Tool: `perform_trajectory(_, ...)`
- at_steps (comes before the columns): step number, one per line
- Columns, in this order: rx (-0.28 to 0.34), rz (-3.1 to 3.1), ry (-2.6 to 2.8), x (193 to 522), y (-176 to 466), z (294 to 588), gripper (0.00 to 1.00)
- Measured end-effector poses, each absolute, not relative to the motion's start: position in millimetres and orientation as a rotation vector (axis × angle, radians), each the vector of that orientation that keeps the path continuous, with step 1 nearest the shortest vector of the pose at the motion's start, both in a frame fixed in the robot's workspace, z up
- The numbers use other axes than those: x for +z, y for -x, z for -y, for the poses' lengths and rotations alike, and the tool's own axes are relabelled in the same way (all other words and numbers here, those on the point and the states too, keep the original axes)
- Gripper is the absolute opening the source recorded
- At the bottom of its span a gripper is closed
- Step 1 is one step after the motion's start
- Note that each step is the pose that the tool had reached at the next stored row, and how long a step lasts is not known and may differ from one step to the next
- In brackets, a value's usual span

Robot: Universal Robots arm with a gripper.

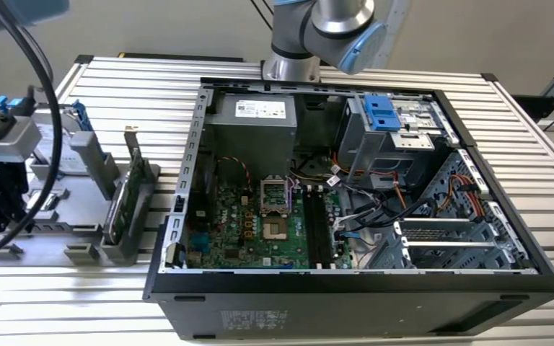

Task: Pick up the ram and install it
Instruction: 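Pick up the ram and move it above insertion slot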

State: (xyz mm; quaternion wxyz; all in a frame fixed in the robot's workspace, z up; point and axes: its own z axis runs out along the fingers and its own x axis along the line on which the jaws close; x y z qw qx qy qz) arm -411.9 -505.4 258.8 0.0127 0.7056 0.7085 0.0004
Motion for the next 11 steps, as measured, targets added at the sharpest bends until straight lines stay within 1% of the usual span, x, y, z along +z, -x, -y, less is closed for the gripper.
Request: perform_trajectory(11,0.001,-2.208,-2.199,262.9,411.9,505.4,0.0)
